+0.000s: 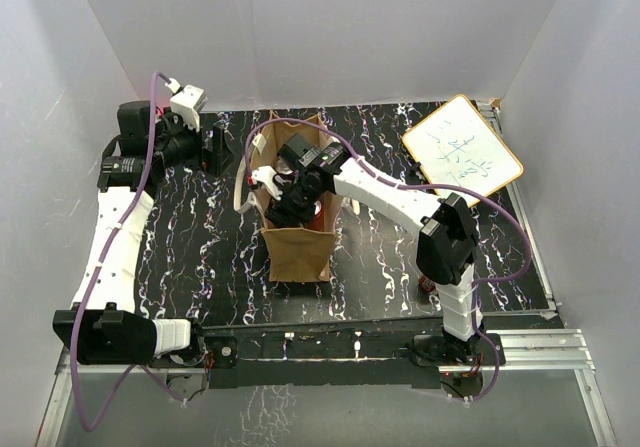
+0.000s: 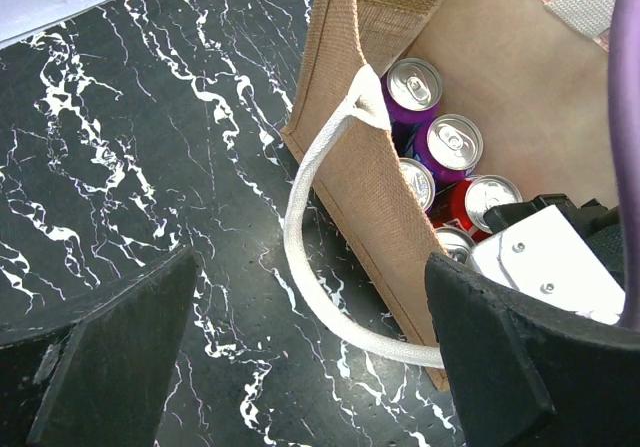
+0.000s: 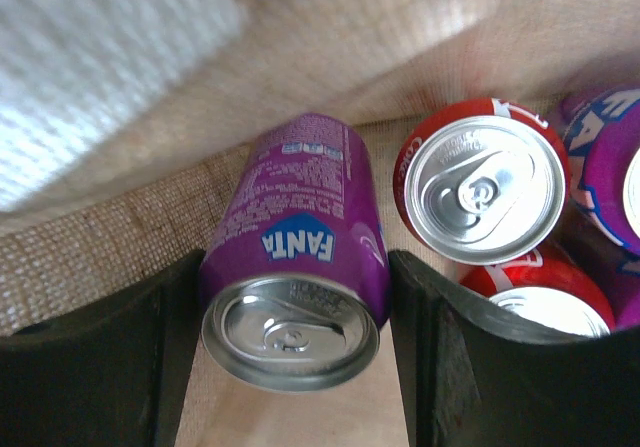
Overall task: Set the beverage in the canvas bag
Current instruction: Place the drink in the canvas bag.
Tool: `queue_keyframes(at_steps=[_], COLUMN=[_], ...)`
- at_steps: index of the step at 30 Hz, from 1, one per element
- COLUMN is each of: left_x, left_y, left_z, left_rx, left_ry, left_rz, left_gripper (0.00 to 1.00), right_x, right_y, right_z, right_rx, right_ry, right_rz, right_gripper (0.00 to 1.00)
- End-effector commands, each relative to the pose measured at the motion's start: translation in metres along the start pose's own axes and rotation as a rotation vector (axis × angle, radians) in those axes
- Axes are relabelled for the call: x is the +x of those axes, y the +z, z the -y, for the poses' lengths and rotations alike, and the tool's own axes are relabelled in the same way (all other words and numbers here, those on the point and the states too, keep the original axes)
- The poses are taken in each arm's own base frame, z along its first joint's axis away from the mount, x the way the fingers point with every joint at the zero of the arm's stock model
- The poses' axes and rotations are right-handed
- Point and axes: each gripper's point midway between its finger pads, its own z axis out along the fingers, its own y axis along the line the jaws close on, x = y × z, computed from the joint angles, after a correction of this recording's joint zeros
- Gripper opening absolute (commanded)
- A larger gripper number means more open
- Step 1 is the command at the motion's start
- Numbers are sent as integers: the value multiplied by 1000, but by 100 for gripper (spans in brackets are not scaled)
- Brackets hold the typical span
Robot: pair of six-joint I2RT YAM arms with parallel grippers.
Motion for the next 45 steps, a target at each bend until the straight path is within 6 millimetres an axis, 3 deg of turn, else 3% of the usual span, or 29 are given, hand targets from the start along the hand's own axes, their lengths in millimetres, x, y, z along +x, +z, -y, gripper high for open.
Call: queue_keyframes(at_steps=[1,14,23,29,37,45], left_x=[-5,0,1,2,5,3], left_y=[-11,-14,-14,-17,-19,-20], left_z=[3,3,2,1,1,1], left_rx=[-7,-6,-9,-19,-20,-22], left_ry=[12,-12,-16,-19,-26,-24], left_rz=[30,32,37,42,40,45], left_gripper=[95,95,95,95,95,95], right_x=[-17,-1,10,11,2,-14], right_y=[-4,20,33,34,29,21], right_z=[-16,-12,-7,-15,-29,-25], right_rx=[17,89,125,74,1,32], right_ry=[-8,10,11,-8,-52,-58], right_rz=[44,-19,-49,-46,-17,24], right_gripper=[19,39,48,61,76,82])
